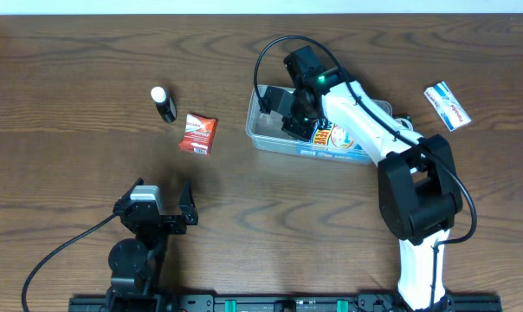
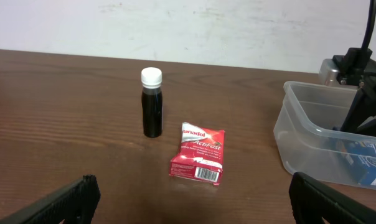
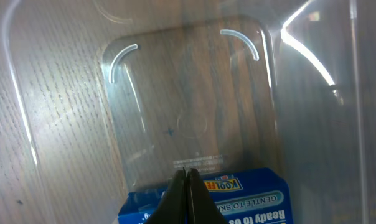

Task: Pack container

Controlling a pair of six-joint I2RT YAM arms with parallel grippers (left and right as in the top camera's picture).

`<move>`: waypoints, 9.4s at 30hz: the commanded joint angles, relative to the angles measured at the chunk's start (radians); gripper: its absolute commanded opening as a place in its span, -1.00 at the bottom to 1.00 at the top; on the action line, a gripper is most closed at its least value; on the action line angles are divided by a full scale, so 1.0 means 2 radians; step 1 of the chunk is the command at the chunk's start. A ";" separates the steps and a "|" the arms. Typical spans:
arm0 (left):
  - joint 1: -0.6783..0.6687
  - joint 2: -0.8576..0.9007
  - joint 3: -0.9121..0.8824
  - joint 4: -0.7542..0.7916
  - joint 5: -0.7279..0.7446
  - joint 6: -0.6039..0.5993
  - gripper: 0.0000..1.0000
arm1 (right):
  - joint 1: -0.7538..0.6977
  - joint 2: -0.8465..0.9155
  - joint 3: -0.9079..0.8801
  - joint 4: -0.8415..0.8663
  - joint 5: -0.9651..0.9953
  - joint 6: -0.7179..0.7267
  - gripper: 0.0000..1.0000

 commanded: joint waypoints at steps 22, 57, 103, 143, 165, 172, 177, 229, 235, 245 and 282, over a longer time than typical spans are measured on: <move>-0.001 -0.003 -0.014 -0.005 0.004 0.006 0.96 | -0.012 0.030 0.005 0.003 -0.008 -0.022 -0.98; -0.001 -0.003 -0.014 -0.005 0.003 0.006 0.96 | -0.009 0.027 0.076 -0.067 0.066 0.013 -0.98; -0.001 -0.003 -0.014 -0.005 0.003 0.006 0.96 | -0.208 -0.054 0.049 -0.247 0.044 0.400 -0.22; -0.001 -0.003 -0.014 -0.005 0.003 0.006 0.96 | -0.220 -0.055 0.001 -0.095 0.048 0.374 -0.33; -0.001 -0.003 -0.014 -0.005 0.004 0.006 0.96 | -0.320 -0.123 0.013 -0.117 0.049 0.276 0.16; -0.001 -0.003 -0.014 -0.005 0.004 0.006 0.96 | -0.318 -0.088 0.012 -0.111 0.045 0.254 0.19; -0.001 -0.003 -0.014 -0.005 0.004 0.006 0.96 | -0.318 -0.049 0.012 -0.105 0.036 0.233 0.18; -0.001 -0.003 -0.014 -0.005 0.003 0.006 0.96 | -0.440 0.049 0.013 0.051 -0.030 0.017 0.82; -0.001 -0.003 -0.014 -0.005 0.004 0.006 0.96 | -0.439 0.062 0.013 0.055 -0.038 0.017 0.72; -0.001 -0.003 -0.014 -0.005 0.003 0.006 0.96 | -0.434 0.073 0.014 0.070 -0.037 0.034 0.18; -0.001 -0.003 -0.014 -0.005 0.003 0.006 0.96 | -0.239 -0.201 0.027 -0.044 -0.052 0.019 -0.07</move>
